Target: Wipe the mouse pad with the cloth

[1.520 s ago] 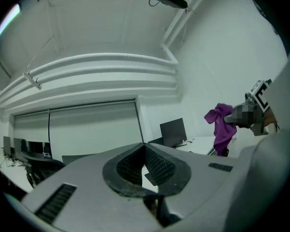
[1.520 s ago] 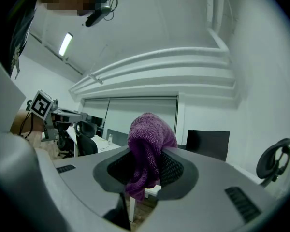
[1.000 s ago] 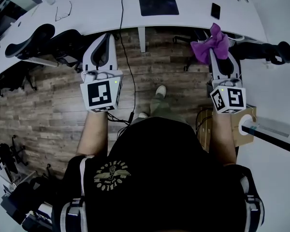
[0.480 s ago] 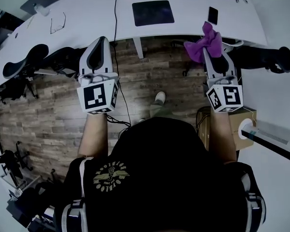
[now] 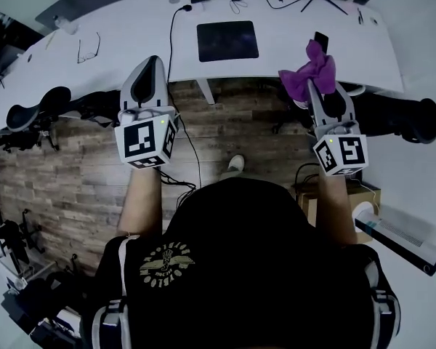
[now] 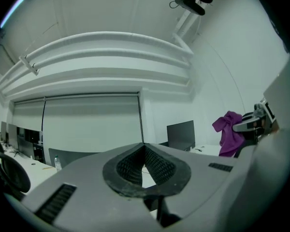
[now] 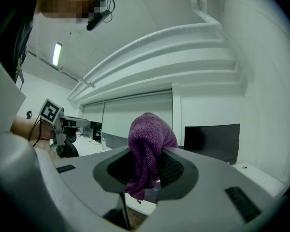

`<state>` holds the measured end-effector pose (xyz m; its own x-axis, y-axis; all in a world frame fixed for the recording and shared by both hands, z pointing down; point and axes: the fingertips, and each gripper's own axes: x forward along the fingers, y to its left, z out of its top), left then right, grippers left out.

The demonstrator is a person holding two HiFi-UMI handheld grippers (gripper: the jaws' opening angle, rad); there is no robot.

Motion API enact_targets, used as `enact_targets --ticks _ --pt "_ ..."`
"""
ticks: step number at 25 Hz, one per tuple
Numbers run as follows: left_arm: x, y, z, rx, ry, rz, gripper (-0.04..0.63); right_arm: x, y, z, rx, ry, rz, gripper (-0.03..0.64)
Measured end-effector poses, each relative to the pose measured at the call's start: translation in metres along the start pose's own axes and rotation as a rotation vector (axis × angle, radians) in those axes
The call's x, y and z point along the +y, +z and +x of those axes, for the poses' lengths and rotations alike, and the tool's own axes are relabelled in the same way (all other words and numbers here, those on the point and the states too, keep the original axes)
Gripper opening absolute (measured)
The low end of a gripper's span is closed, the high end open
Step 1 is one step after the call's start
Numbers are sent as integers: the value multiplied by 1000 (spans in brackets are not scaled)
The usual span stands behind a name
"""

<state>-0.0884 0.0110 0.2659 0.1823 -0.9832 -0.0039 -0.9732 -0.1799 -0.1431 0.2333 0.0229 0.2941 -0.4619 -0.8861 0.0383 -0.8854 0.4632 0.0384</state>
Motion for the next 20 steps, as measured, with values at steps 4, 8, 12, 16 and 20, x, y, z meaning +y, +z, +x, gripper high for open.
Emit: enact_targets --ticks 4,8,12,16,20 --pt "-7 3 12 7 28 3 2 -22 -1 12 -14 25 3 115" --pt "-16 4 11 18 21 27 2 -28 -5 22 -17 50 39 115" --pt "-28 6 14 21 -3 41 2 -27 -12 22 -6 68 57 115" --pt "-38 8 15 20 -20 61 2 -27 -19 20 3 74 75 115" --pt "-38 6 17 20 -15 66 2 -29 -24 20 7 66 77 115"
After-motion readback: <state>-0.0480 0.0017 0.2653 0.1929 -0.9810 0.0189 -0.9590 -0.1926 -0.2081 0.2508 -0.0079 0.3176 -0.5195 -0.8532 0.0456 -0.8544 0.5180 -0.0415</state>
